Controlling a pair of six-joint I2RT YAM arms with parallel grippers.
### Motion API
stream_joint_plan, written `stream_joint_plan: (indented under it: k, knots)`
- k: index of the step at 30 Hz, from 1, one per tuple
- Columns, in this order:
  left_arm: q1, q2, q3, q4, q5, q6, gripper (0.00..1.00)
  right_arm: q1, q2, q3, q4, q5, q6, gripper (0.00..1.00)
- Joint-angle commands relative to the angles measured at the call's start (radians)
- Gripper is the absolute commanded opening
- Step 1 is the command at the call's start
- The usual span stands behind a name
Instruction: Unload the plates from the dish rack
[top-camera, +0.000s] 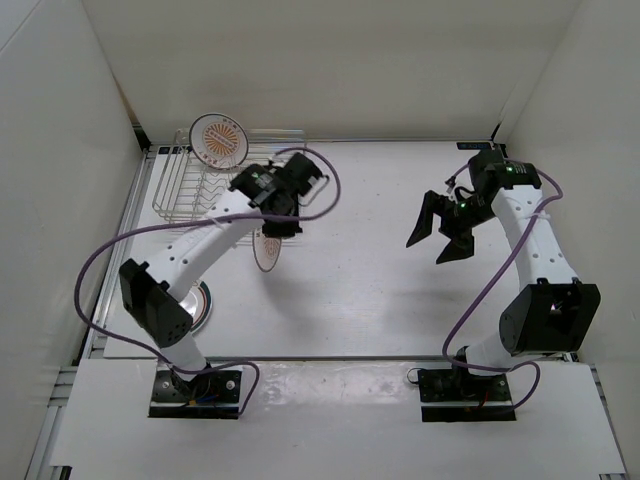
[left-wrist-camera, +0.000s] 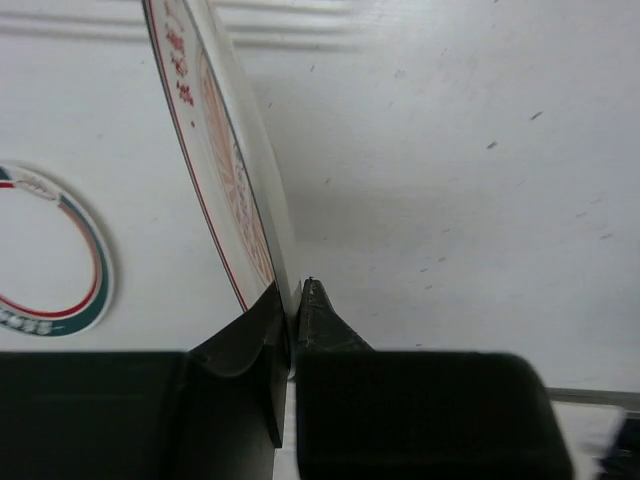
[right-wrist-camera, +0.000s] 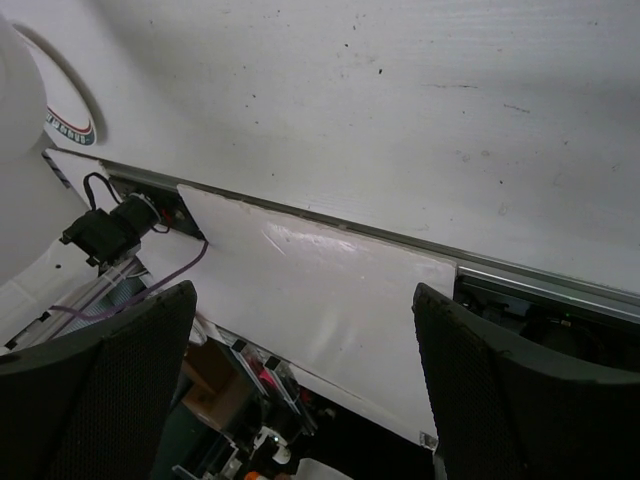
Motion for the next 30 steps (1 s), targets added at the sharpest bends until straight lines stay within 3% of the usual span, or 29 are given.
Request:
stream_joint_plan:
  k: [1,5,9,11,14,20,23,25,27,30]
  knots:
    - [-0.100,-0.016,-0.085,-0.198,-0.220,0.096,0.00,0.003,0.003,-0.017,-0.070,-0.031,-0.011,0.90]
    - [-0.136,0.054,-0.153,-0.190,-0.177,0.060,0.00,0.004,-0.001,-0.023,-0.069,-0.031,-0.013,0.90]
    - [-0.159,0.214,-0.073,-0.398,-0.195,-0.019,0.00,0.004,0.006,-0.017,-0.073,-0.034,-0.016,0.90]
    - [-0.195,0.175,-0.232,-0.324,-0.208,0.001,0.00,0.006,0.009,-0.021,-0.075,-0.045,-0.013,0.90]
    - [-0.217,0.170,-0.294,-0.265,-0.215,0.013,0.00,0.010,0.014,-0.026,-0.075,-0.047,-0.015,0.90]
    - [-0.286,0.226,-0.313,-0.316,-0.223,0.013,0.00,0.020,0.017,-0.021,-0.073,-0.053,-0.018,0.90]
    - [-0.305,0.245,-0.322,-0.327,-0.206,0.018,0.08,0.026,0.015,-0.024,-0.076,-0.054,-0.019,0.90]
    - [-0.317,0.246,-0.316,-0.318,-0.185,0.029,0.29,0.026,0.011,-0.026,-0.078,-0.054,-0.018,0.90]
    - [-0.335,0.240,-0.305,-0.311,-0.172,0.029,0.72,0.029,0.014,-0.029,-0.073,-0.054,-0.021,0.90]
    - [-0.337,0.237,-0.297,-0.308,-0.162,0.036,0.83,0.029,0.018,-0.024,-0.076,-0.056,-0.019,0.90]
